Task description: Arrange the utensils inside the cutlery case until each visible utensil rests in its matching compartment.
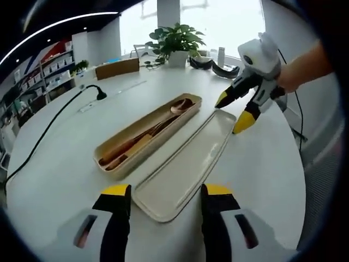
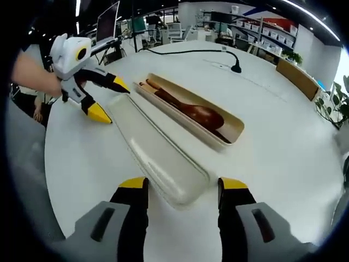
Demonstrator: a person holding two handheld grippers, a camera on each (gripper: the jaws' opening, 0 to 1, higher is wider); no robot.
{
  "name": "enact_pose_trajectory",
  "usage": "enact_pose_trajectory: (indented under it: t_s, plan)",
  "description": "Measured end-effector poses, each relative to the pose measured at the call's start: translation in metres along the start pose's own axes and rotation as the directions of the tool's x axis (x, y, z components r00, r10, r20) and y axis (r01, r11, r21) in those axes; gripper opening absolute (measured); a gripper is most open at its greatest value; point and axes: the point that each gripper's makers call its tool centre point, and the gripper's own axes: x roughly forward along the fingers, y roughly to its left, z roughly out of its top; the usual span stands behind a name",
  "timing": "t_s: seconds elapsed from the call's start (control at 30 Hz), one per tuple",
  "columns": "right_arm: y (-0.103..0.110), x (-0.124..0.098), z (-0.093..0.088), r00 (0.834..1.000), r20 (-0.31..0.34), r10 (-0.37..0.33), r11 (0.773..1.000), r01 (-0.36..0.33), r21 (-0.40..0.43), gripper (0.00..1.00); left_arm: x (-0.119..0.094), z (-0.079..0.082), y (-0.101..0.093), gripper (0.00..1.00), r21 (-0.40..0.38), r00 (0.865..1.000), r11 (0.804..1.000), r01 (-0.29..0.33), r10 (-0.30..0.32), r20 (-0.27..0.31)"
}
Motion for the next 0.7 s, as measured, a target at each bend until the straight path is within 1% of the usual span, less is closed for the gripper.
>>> enact_pose_trajectory:
  t_s: [0.1, 0.13, 0.2, 0.27, 0.3, 0.33, 0.37, 0.4, 0.43, 0.47, 0.53, 0.63, 0.67, 0.7]
  plan:
    - [0.003, -0.001, -0.001, 1.0, -0.005, 0.0, 1.0, 0.0, 0.003, 0.49, -0.003, -0.001, -0.001, 0.52, -0.003, 1.0, 1.0, -0.002, 0.002, -0.004]
    - [0.005, -0.002, -0.002, 1.0, -0.008, 0.001, 1.0, -0.001, 0.003, 0.49, -0.005, -0.005, -0.004, 0.52, -0.009, 1.0, 1.0, 0.002, -0.002, -0.018]
    - [0.008, -0.004, -0.004, 1.0, -0.015, 0.002, 1.0, -0.002, 0.001, 0.49, -0.007, -0.005, -0.007, 0.52, -0.002, 1.0, 1.0, 0.004, -0.004, -0.019]
    - [0.009, -0.006, -0.006, 1.0, -0.021, -0.006, 1.0, 0.006, 0.016, 0.49, -0.011, -0.007, -0.008, 0.5, 0.012, 1.0, 1.0, 0.017, -0.017, -0.024]
    - [0.011, -0.008, -0.007, 1.0, -0.015, -0.008, 0.999, 0.009, 0.034, 0.46, -0.013, -0.01, -0.009, 0.49, 0.005, 0.999, 1.0, 0.021, -0.02, -0.033]
    - [0.012, -0.009, -0.008, 1.0, -0.014, -0.011, 0.999, 0.012, 0.052, 0.4, -0.016, -0.015, -0.011, 0.48, -0.012, 0.998, 1.0, 0.024, -0.024, -0.056]
    - [0.015, -0.01, -0.007, 1.0, -0.006, 0.0, 0.998, 0.001, 0.066, 0.38, -0.017, -0.014, -0.012, 0.48, 0.01, 0.999, 1.0, 0.023, -0.023, -0.041]
    - [0.017, -0.013, -0.009, 1.0, -0.015, -0.008, 0.999, 0.008, 0.053, 0.38, -0.021, -0.016, -0.013, 0.48, 0.008, 0.999, 1.0, 0.022, -0.022, -0.043]
    - [0.021, -0.014, -0.01, 1.0, -0.013, -0.006, 1.0, 0.007, 0.028, 0.41, -0.022, -0.018, -0.015, 0.48, 0.005, 0.999, 1.0, 0.024, -0.024, -0.045]
    - [0.028, -0.014, -0.01, 1.0, -0.008, 0.002, 1.0, -0.002, 0.001, 0.45, -0.022, -0.019, -0.016, 0.47, 0.012, 0.999, 1.0, 0.023, -0.023, -0.033]
    - [0.034, -0.015, -0.011, 1.0, -0.007, 0.001, 1.0, -0.001, 0.001, 0.49, -0.024, -0.022, -0.019, 0.48, 0.009, 0.999, 1.0, 0.023, -0.022, -0.037]
    - [0.039, -0.019, -0.013, 0.999, -0.029, -0.025, 0.999, 0.026, 0.036, 0.45, -0.03, -0.024, -0.025, 0.48, 0.012, 0.999, 1.0, 0.025, -0.024, -0.032]
    - [0.041, -0.02, -0.015, 0.999, -0.035, -0.031, 0.999, 0.033, 0.043, 0.44, -0.032, -0.028, -0.027, 0.48, 0.009, 0.999, 1.0, 0.028, -0.028, -0.043]
    - [0.044, -0.021, -0.016, 0.999, -0.035, -0.034, 0.998, 0.035, 0.043, 0.43, -0.033, -0.028, -0.028, 0.48, 0.012, 0.999, 0.999, 0.029, -0.029, -0.039]
